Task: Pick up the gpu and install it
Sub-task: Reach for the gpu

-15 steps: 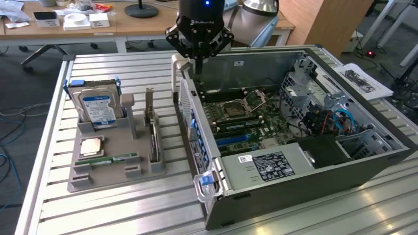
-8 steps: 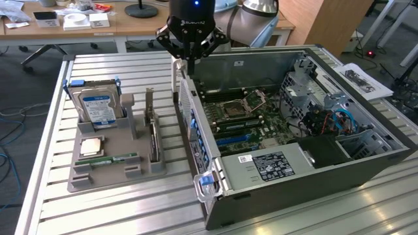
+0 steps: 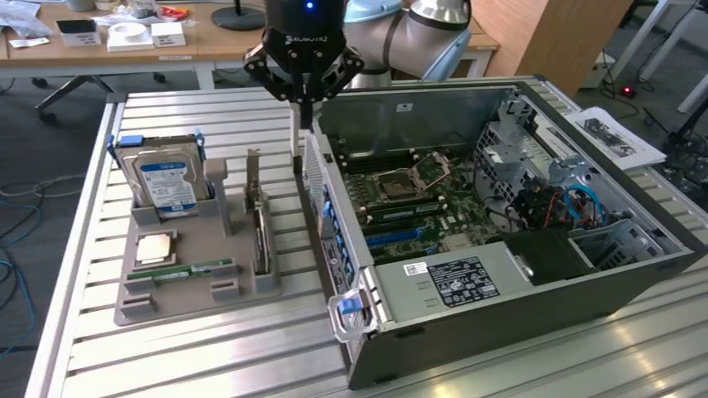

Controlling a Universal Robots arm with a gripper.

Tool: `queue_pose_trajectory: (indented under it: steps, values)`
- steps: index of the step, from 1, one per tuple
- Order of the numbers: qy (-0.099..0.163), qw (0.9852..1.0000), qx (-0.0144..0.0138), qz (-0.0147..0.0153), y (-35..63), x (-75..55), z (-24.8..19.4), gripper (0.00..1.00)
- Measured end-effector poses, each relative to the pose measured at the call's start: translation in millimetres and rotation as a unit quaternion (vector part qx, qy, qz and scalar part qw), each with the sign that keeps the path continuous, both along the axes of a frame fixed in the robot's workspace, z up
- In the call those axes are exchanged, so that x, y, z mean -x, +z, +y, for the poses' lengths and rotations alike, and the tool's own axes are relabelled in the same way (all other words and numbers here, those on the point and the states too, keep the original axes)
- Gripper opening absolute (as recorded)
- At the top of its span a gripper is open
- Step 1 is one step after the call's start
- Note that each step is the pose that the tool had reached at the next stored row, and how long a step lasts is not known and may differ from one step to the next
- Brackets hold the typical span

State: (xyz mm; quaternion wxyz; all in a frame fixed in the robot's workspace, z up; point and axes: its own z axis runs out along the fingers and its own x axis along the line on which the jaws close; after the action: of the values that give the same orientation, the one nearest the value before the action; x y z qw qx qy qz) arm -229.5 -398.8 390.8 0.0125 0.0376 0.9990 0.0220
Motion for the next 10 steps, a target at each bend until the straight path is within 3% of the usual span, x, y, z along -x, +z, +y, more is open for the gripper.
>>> queue_pose_trajectory:
  steps: [10]
  values:
    - [-0.001,1.0,0.0,0.0,-1.0,26.7,0.3,0.11]
